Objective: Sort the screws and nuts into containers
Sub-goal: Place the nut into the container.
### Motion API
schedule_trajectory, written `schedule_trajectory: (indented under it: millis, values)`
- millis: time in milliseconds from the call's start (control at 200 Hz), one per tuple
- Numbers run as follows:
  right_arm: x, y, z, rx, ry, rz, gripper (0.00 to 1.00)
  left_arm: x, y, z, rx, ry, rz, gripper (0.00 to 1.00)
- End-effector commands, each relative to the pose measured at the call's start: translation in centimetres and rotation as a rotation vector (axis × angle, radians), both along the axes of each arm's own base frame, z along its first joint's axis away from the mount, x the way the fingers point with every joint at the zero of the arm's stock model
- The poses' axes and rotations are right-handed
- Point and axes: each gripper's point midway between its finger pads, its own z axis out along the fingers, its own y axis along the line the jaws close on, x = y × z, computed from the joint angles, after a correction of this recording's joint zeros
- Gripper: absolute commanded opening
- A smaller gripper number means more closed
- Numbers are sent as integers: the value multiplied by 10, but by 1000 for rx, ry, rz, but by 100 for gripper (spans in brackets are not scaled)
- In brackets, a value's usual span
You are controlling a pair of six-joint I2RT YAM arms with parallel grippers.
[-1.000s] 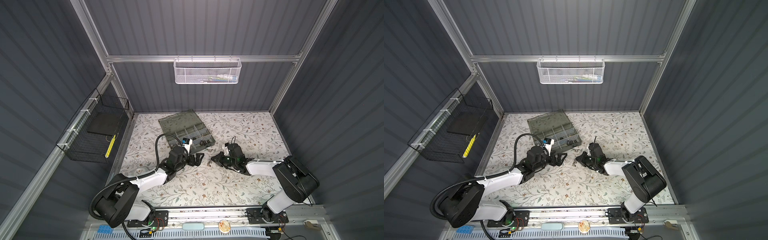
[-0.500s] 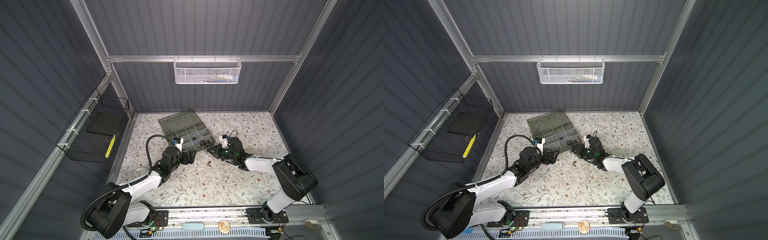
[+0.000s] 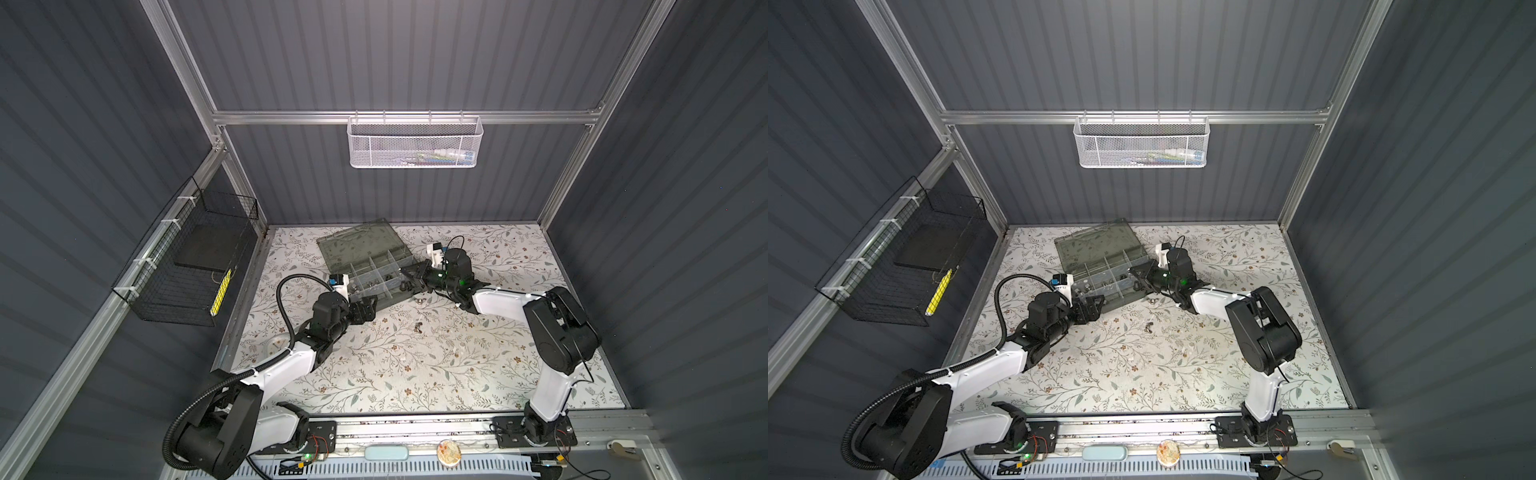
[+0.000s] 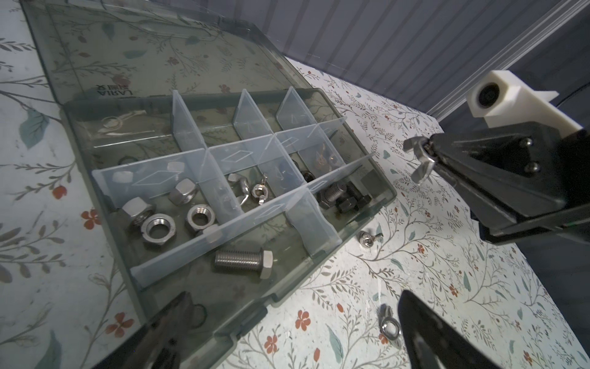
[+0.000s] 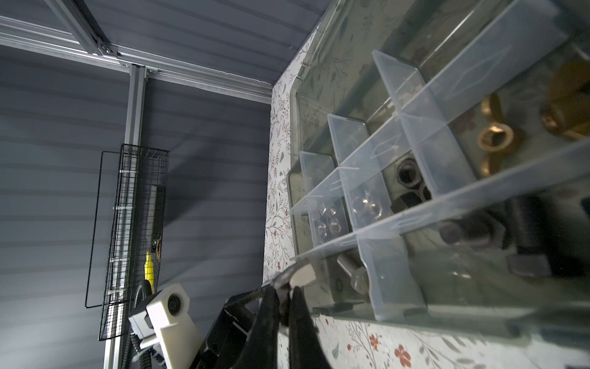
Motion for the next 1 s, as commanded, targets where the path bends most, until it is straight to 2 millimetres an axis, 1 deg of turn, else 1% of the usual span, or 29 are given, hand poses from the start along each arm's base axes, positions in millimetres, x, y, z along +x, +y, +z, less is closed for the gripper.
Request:
schedule_trajectory:
  millis: [0,200,385,485,555,710,996]
  values:
    - [14,11,11,68,-2,14,0,-1,11,-6,-23,32,40,100]
    - [31,28,10,92,7,19,0,3,26,-16,-21,74,103,100]
    - [40,44,-1,80,28,31,0,5,28,-21,-27,92,114,100]
    - [42,53,-11,65,45,42,0,5,29,-22,-27,98,116,100]
    - [43,60,-13,62,47,52,0,6,28,-23,-28,99,114,100]
    - [43,74,-23,32,59,70,0,6,28,-23,-30,99,112,100]
    - [44,81,-48,-9,91,67,0,6,27,-23,-31,102,107,100]
